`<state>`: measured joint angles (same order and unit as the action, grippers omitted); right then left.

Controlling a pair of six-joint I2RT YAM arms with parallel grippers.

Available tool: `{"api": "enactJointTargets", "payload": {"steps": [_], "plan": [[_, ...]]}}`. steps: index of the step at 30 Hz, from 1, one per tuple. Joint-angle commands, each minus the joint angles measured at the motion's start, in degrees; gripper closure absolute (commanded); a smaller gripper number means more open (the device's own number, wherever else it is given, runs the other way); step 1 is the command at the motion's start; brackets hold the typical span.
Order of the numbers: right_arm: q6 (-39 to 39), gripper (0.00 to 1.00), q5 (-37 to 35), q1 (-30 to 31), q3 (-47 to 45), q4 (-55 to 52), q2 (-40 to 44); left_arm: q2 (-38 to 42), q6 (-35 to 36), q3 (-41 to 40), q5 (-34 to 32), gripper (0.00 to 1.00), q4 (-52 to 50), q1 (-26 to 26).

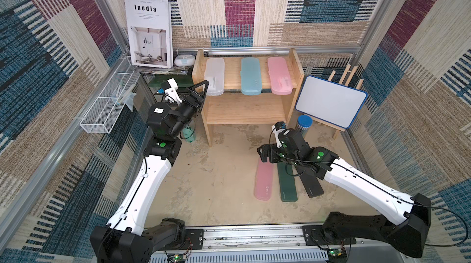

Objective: Remove the pencil cases from the shelf
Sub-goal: Pick up the pencil case from the shelf.

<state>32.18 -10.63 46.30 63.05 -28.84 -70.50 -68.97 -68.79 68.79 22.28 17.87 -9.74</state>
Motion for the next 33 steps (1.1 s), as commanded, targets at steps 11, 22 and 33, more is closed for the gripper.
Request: {"api": "enactJointTargets", "payload": {"steps": [11,22,33], "plan": [[0.25,0.01,-0.35,0.01,0.37,0.44,-0.27,-1.87,-0.19,0.06,1.18,0.35,2.14,0.07],[0.00,0.01,-0.44,0.01,1.02,-0.15,-0.48,-1.03,0.20,-0.14,1.46,0.66,-0.57,0.07],[-0.45,0.01,-0.68,0.01,1.97,-0.16,0.91,1.55,2.21,-3.28,0.52,0.91,-0.25,0.08]]}}
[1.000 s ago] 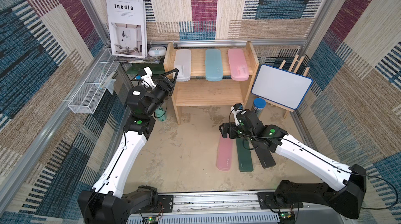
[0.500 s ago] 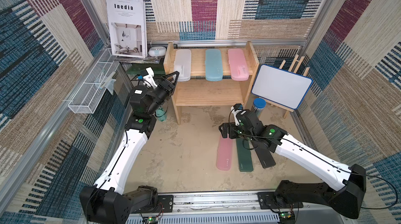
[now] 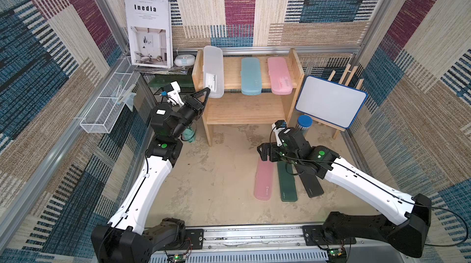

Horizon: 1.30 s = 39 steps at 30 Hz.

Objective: Remove the pencil cases from the shelf
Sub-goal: Pick up the pencil case from the shelf.

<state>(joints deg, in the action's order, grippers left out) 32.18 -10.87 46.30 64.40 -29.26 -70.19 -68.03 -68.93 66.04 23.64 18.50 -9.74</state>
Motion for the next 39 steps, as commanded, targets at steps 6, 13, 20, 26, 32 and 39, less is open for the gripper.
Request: {"api": "enactJointTargets", "payload": {"steps": [6,13,20,26,32,39], "plan": [[-2.00,0.01,-1.30,1.80,8.53,-3.03,0.39,7.62,15.68,-6.10,0.13,0.97,-0.84,0.07],[-5.80,0.01,-2.48,9.65,23.83,-3.43,-2.30,24.25,36.95,-17.49,-0.11,0.98,-4.79,-0.76],[-10.26,0.01,2.72,15.58,40.56,1.45,-14.68,37.11,47.43,-21.88,-1.90,0.96,-13.83,-1.39],[-9.03,0.01,8.41,16.18,51.75,5.34,-25.26,43.28,48.96,-22.72,-4.08,0.97,-18.43,-1.42],[-6.90,0.01,10.33,16.19,56.20,9.10,-30.80,46.17,50.20,-22.34,-5.10,0.97,-21.64,-1.43],[-4.93,0.01,13.48,16.19,61.89,9.58,-36.33,46.95,50.12,-22.36,-4.61,0.98,-22.35,-1.42]]}}
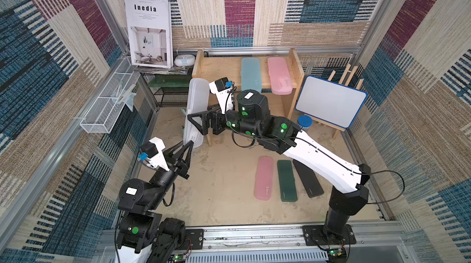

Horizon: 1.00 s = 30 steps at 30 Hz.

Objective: Remove the pencil cases from the shelf
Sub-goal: Pick up the pencil case from the shelf.

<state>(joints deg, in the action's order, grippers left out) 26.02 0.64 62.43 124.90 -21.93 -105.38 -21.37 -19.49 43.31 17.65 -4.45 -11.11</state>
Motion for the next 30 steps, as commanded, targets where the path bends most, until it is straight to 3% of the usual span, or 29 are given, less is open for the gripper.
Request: {"api": "enactJointTargets", "payload": {"steps": [1,6,14,17,22,26,28,30], "plan": [[1.66,0.01,1.55,0.06,2.03,1.76,-1.83,0.48,0.67,0.42,1.31,0.98,0.43,-0.05],[2.87,0.01,-1.82,0.06,3.89,-1.19,-3.68,1.82,1.50,0.53,0.50,0.98,-0.94,-0.05],[4.44,0.01,-0.85,0.06,3.60,-0.35,-4.55,2.85,1.82,0.24,-0.42,0.99,-2.13,-0.04],[4.54,0.08,-0.25,0.05,3.55,-0.08,-4.45,2.99,2.06,0.21,-0.60,0.97,-2.42,-0.05],[4.46,0.20,0.07,0.10,2.78,-0.12,-3.91,2.64,1.95,0.37,-1.40,0.76,-2.84,-0.04],[4.05,0.22,-0.09,0.13,0.98,-0.86,-2.78,2.51,1.91,0.28,-3.57,0.61,-3.45,-0.04],[3.57,0.22,-1.09,0.21,-1.66,-1.70,-1.14,2.50,1.82,0.37,-5.81,0.50,-4.21,-0.05],[3.25,0.21,-2.85,0.43,-6.18,-2.45,1.29,2.32,1.10,0.69,-11.17,0.45,-6.29,-0.05]]}}
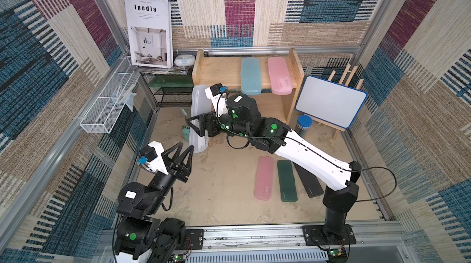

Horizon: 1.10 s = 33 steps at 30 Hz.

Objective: Remove the pencil cases from the shelf
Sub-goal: Pick up the pencil case from the shelf, then place the pencil case at the center of the board.

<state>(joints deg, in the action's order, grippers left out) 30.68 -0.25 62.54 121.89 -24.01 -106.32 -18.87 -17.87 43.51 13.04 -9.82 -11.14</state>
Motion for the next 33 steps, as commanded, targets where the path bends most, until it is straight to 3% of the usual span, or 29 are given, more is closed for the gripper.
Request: {"api": "enactJointTargets", "payload": {"steps": [1,5,10,14,19,27,33], "plan": [[-1.39,0.21,-2.90,0.45,-6.29,-0.65,3.94,-0.48,-1.58,0.90,-10.73,0.42,-2.63,0.02],[1.85,0.20,-6.35,0.78,-21.68,-1.74,11.83,-1.73,-2.39,1.82,-14.40,0.37,-5.20,-0.02],[14.63,0.19,-6.14,0.70,-48.23,0.01,23.21,-3.04,-5.46,-0.13,-13.64,0.35,-4.14,-0.03],[25.11,0.18,-3.77,-0.54,-57.84,-0.55,24.70,-5.09,-7.83,-1.92,-12.06,0.35,-1.93,-0.03],[26.20,0.17,-2.38,-3.68,-59.90,-1.01,17.83,-8.15,-9.44,-1.61,-10.40,0.33,-1.74,0.02],[20.39,0.16,0.64,-7.15,-49.66,-5.99,2.01,-9.08,-9.24,-0.52,-11.63,0.32,-3.69,-0.03],[21.62,0.16,0.11,-7.26,-50.78,-7.26,-1.81,-9.08,-8.69,-0.80,-12.07,0.31,-4.53,-0.03]]}}
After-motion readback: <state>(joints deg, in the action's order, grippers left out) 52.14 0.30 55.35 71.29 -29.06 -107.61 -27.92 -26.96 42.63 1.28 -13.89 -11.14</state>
